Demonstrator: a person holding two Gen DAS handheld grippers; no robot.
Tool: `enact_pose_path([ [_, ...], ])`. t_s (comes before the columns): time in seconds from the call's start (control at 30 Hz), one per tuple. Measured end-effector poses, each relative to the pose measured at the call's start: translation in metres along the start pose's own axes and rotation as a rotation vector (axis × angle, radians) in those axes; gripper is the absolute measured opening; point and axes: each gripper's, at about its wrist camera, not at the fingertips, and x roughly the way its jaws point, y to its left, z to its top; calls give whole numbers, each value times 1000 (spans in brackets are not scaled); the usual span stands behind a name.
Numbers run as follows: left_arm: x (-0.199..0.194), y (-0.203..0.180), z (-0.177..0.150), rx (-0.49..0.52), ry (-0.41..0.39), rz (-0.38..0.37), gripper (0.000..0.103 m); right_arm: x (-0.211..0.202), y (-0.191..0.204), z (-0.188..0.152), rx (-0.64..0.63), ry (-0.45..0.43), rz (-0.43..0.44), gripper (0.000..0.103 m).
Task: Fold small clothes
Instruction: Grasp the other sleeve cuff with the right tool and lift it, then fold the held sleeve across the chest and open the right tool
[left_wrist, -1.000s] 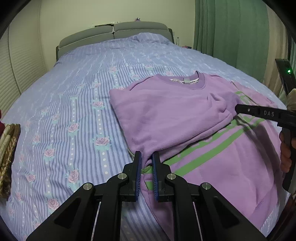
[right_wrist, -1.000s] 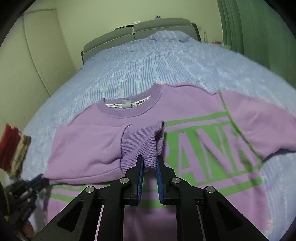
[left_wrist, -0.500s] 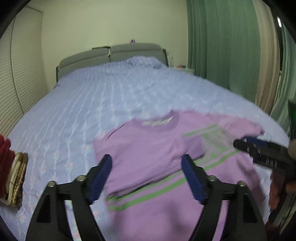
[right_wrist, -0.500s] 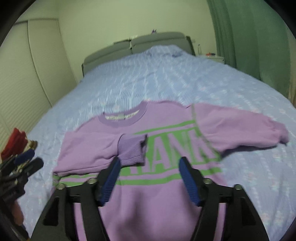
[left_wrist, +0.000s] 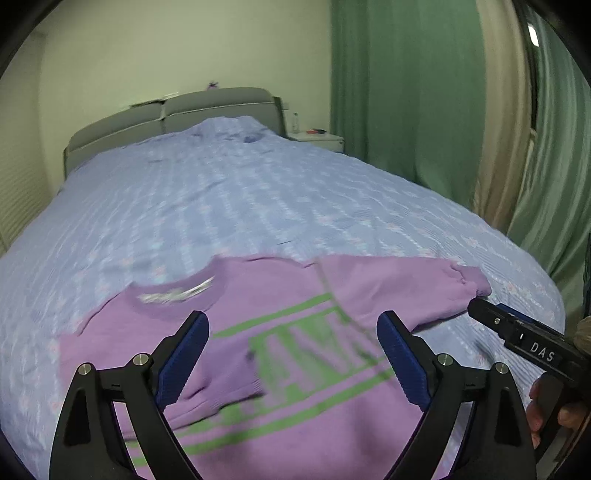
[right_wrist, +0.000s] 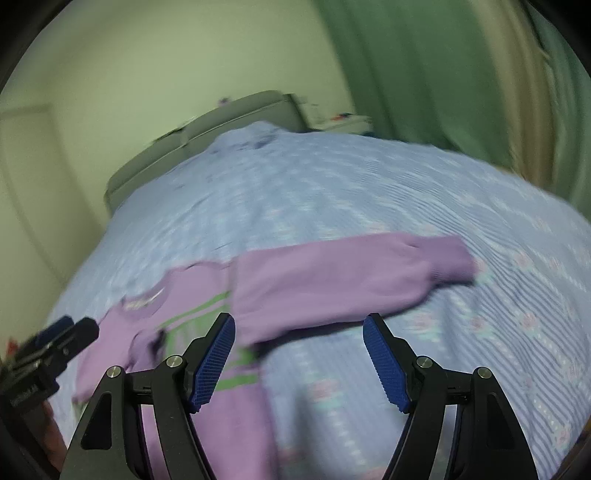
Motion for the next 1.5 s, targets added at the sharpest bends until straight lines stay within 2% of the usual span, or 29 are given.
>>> enact_pose_path([
  [0.23, 43, -52, 21, 51, 54, -43, 93, 23, -68, 7, 176, 4, -29, 72],
  [0.37, 60, -72, 25, 72, 72, -56, 93, 45, -104, 7, 336, 25, 35, 66],
  [0.53, 71, -81, 22, 86, 93, -61, 93, 68, -117, 14, 407, 25, 63, 63],
  [0.63, 73, -80, 20, 86, 98, -53, 93, 79, -116, 21, 389, 25, 40, 53],
  [0.8, 73, -64, 19, 39, 119, -44, 93, 85, -112, 30, 335, 36, 18, 27],
  [0.83, 70, -58, 19, 23, 125, -43, 93, 84, -112, 32, 318, 33, 10, 25],
  [0.93, 57, -30, 18, -26, 122, -16, 93, 65, -86, 43, 171, -24, -41, 24],
  [1.0, 38, -2, 16, -62, 87, 26, 93, 47, -59, 53, 64, -79, -64, 24],
  [1.1, 10, 38, 12, -107, 42, 124, 93, 18, -3, 70, -130, -166, -87, 24],
  [1.2, -17, 79, 9, -163, 12, 180, 93, -1, 52, 81, -294, -221, -75, 24],
  [1.37, -58, 145, 1, -260, -28, 267, 93, -14, 144, 77, -520, -247, -19, 24],
  [1.5, -78, 183, -16, -313, -32, 310, 93, -8, 215, 51, -689, -219, 23, 23],
])
